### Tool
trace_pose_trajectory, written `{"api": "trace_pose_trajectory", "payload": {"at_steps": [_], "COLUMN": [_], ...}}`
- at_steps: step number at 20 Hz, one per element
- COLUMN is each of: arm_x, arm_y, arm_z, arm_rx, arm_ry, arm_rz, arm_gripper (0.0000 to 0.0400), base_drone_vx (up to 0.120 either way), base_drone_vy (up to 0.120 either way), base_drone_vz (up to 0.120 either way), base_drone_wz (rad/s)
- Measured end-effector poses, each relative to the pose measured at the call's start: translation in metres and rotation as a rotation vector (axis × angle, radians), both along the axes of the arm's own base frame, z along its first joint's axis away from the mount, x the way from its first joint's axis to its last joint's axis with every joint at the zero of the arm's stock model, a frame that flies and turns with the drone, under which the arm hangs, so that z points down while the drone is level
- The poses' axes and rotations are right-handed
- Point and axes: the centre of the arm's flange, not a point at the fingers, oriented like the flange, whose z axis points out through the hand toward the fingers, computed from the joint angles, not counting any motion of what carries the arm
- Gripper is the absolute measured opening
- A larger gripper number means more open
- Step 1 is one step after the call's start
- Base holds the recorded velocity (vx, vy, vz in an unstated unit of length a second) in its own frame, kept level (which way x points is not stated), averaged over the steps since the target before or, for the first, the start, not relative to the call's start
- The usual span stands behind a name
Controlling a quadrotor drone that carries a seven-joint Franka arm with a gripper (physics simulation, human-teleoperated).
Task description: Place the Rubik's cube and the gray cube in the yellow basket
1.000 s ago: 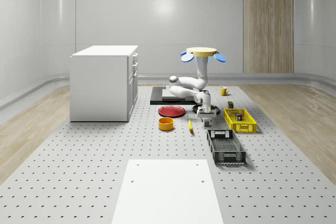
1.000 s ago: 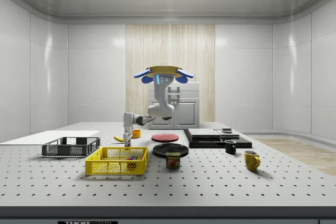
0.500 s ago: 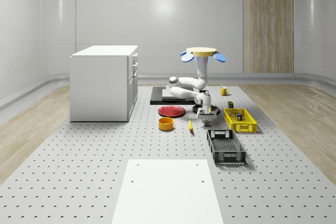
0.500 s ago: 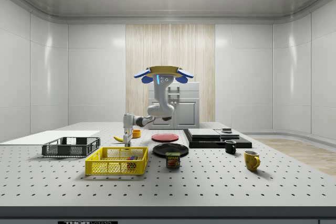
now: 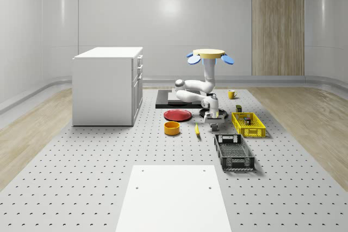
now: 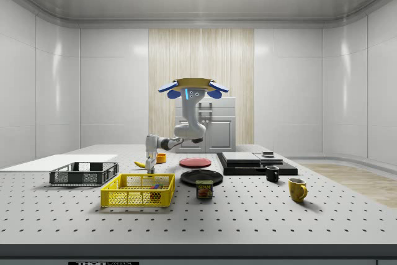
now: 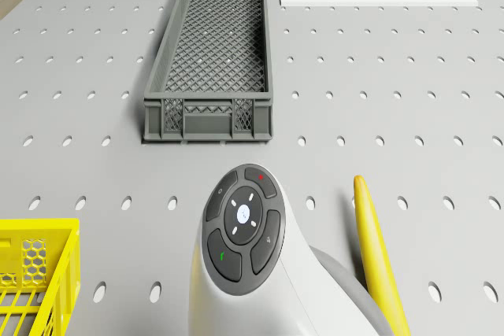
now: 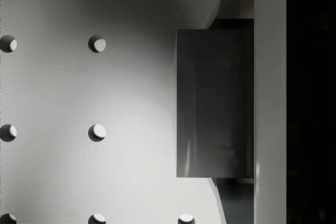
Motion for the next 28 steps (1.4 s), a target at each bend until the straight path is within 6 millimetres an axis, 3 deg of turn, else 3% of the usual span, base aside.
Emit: {"api": "trace_pose_trajectory", "payload": {"at_steps": [9, 18, 28], "arm_x": [0.000, 0.000, 0.000], "arm_y": [0.000, 0.000, 0.000], "arm_z": [-0.027, -0.035, -0.036], "arm_rx": [0.000, 0.000, 0.000], "arm_ry": [0.000, 0.000, 0.000], "arm_rz": [0.000, 0.000, 0.000], "arm_gripper": [0.0250, 0.0250, 0.0250], "base_drone_vx": [0.000, 0.000, 0.000], "base_drone_vy": [0.000, 0.000, 0.116], "base_drone_vz": [0.089, 0.111, 0.000], "base_drone_wz": [0.000, 0.000, 0.000]}}
